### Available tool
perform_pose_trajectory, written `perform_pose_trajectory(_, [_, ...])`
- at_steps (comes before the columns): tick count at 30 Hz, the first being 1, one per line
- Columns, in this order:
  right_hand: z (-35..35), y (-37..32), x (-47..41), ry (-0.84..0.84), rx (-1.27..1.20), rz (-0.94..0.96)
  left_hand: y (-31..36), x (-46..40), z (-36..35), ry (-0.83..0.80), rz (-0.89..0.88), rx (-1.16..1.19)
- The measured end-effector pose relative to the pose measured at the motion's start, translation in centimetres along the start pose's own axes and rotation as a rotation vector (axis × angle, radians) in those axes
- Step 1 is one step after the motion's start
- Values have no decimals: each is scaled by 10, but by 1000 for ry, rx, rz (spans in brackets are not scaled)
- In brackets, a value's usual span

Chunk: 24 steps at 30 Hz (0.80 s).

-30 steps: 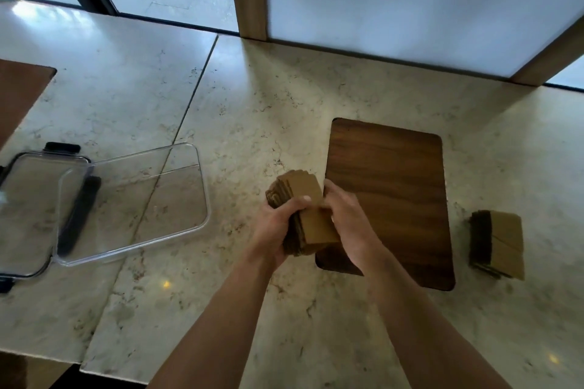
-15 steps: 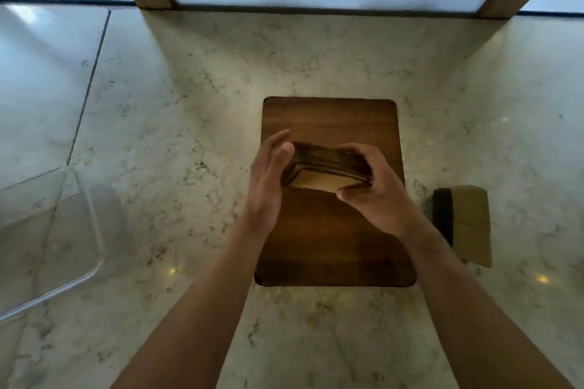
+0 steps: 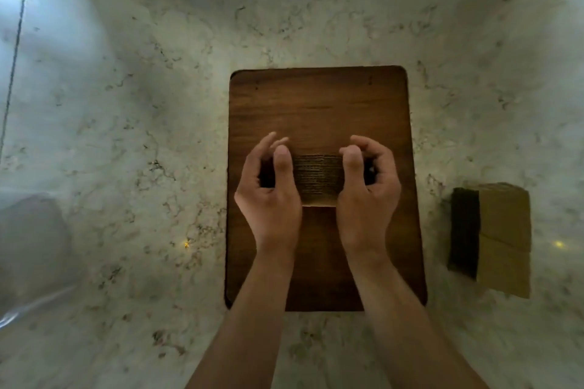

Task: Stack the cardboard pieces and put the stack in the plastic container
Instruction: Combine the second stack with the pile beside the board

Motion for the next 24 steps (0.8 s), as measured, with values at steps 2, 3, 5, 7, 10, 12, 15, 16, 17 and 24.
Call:
perform_pose_trajectory(2, [-6,4,-2,-120,-48,0,3,-2,-6,-59,-29,81])
perform_pose_trajectory(3, [-11,6,-2,-207,-92,-15,3,-2,-11,-104,-27,145])
perform_pose_trajectory(5, [-19,6,-1,-331,-128,-28,1,-3,-19,-195,-13,258])
perform_pose_trajectory(7, [-21,5,-3,-369,-90,-2,-3,-4,-20,-245,-27,233])
perform_pose_trajectory(10, [-19,1,-5,-367,-25,66,-2,-6,-17,-257,-75,124])
perform_pose_trajectory(12, [-16,-8,-2,-392,140,156,-1,-6,-17,-262,-77,102])
perform_pose_trajectory(15, [-23,-28,10,-474,726,440,-5,-5,-19,-289,-53,122])
perform_pose_trajectory(16, [-30,-29,15,-522,920,485,-8,-4,-19,-292,-48,131])
perform_pose_trajectory(17, [-37,-32,20,-550,1078,531,-8,-4,-18,-293,-51,140])
perform_pose_trajectory(24, [-69,-53,40,-521,1414,738,1,-5,-19,-328,-35,37])
Point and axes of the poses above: each hand's wrist, its own x-axis away from the middle knuckle, its own z-axis out of the back of the hand, y = z × x, the point moved 10 cm from there along -x, towards the middle knuckle, and after that the axes turned 15 degrees about -z, right-handed, at the moved point
